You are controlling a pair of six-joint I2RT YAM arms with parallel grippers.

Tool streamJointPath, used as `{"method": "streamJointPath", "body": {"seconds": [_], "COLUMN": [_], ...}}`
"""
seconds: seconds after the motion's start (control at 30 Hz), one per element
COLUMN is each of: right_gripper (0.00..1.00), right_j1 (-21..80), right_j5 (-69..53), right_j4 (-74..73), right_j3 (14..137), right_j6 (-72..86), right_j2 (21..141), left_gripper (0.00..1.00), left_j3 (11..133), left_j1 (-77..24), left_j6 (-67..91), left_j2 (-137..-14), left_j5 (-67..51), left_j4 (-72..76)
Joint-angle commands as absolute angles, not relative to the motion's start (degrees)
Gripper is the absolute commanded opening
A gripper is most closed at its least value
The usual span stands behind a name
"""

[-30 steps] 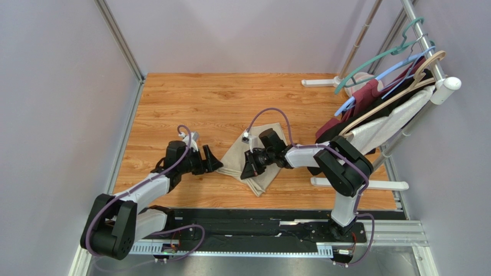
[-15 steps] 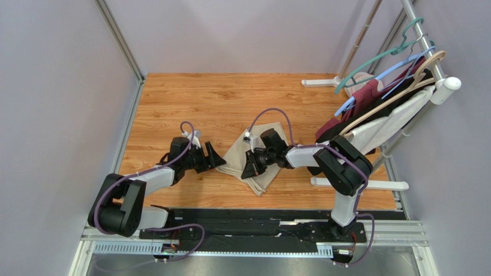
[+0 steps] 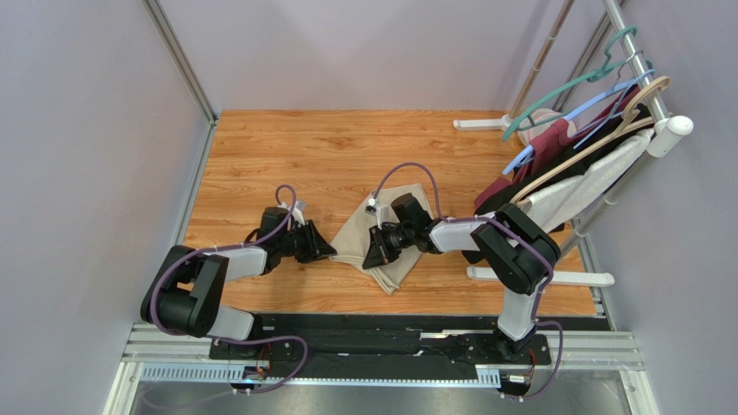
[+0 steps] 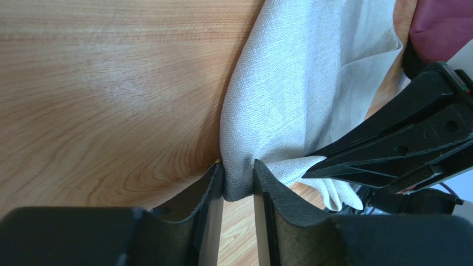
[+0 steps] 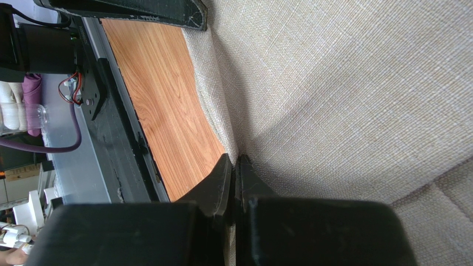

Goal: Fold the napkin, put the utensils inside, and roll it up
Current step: Roll the napkin with the utensil

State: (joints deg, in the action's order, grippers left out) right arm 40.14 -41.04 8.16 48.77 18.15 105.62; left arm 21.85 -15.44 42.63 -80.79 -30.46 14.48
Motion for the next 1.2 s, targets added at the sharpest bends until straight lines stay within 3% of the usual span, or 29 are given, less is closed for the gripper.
{"method": "streamJointPath", "body": {"seconds": [0.0, 0.23, 0.37, 0.53, 0.63, 0.73, 0.97, 1.03, 1.17], "right_gripper": [0.0, 0.0, 0.06, 0.43, 0.5, 0.52, 0.54, 0.62, 0.63], "right_j1": [39.9, 40.4, 41.8, 43.4, 44.9, 48.7, 61.3, 63.9, 66.6], "right_j5": [-38.1, -36.7, -34.1, -30.4, -26.7, -20.2, 7.8, 11.2, 16.9], "right_j4": [8.4, 6.9, 4.4, 0.3, -3.1, -6.1, -8.9, -8.0, -6.9], "right_j3": [48.3, 48.8, 49.9, 51.0, 51.7, 52.4, 52.0, 51.5, 50.9], "right_j6": [16.3, 15.4, 14.2, 13.4, 12.1, 10.0, 4.0, 3.1, 1.8], "right_j2": [105.1, 104.4, 102.4, 96.8, 92.9, 89.8, 89.0, 88.9, 89.0], "left_gripper": [0.28, 0.0, 0.0, 0.0, 0.0, 0.0, 0.0, 0.0, 0.0], "left_j3": [23.3, 26.0, 26.9, 28.6, 30.1, 31.1, 32.7, 33.0, 33.1], "left_j1": [-15.8, -15.8, -15.8, -15.7, -15.7, -15.6, -14.4, -14.2, -14.1], "left_j6": [41.8, 41.6, 41.9, 41.4, 40.7, 40.0, 38.3, 38.3, 38.1], "left_j2": [-82.0, -84.9, -85.4, -85.7, -86.8, -87.7, -88.8, -88.9, -89.1], "left_j5": [-29.8, -31.2, -31.6, -31.2, -31.6, -31.9, -32.3, -32.3, -32.8], "left_j4": [11.4, 10.0, 8.8, 6.1, 4.8, 3.6, 1.5, 1.3, 1.2]}}
